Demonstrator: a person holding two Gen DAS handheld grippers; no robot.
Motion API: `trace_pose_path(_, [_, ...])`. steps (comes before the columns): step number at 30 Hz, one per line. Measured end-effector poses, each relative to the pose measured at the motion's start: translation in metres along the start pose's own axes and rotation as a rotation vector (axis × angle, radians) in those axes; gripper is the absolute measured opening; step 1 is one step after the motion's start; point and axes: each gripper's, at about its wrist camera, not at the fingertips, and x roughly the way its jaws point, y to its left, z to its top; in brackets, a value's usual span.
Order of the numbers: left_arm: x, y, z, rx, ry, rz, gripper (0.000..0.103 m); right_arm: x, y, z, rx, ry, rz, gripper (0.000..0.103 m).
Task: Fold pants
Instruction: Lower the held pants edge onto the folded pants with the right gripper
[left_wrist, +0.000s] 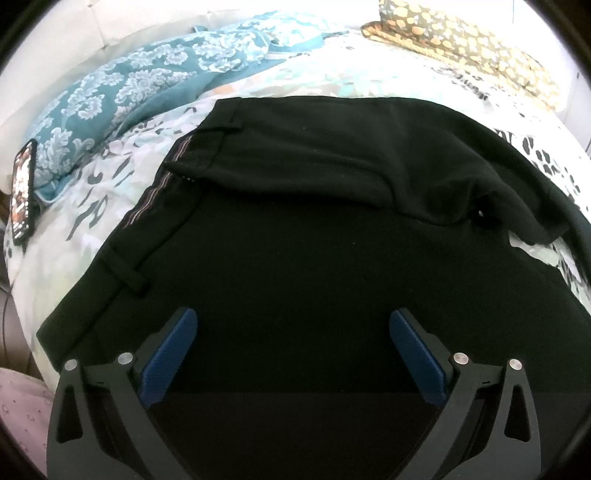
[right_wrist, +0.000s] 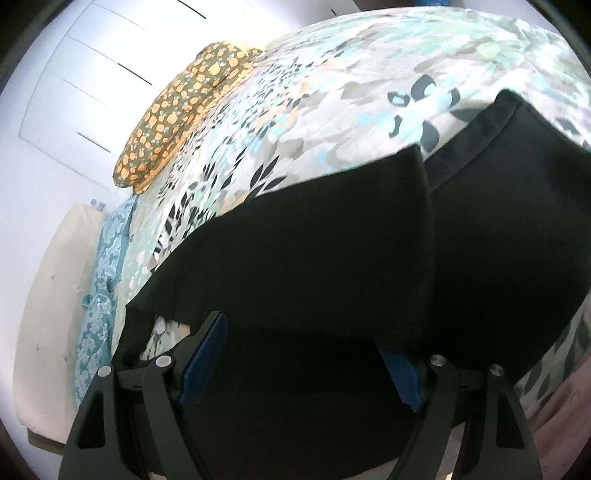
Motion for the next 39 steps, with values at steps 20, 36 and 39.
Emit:
trace_pose_path(20, [0.0, -0.001, -0.002, 0.007, -0.02, 0.014, 0.103, 0.001, -0.02, 0.019, -0.005, -0.026, -0.108, 0.027])
trace_pose_path(36, [0.002, -0.002, 0.003, 0.017, 0.016, 0.025, 0.103, -0.031, 0.004, 0.024, -0.094, -0.109, -0.032, 0.015])
trace_pose_path(39, [0.003, -0.002, 0.005, 0.013, 0.045, 0.029, 0.103, -0.031, 0.003, 0.026, -0.086, -0.104, 0.001, 0.015])
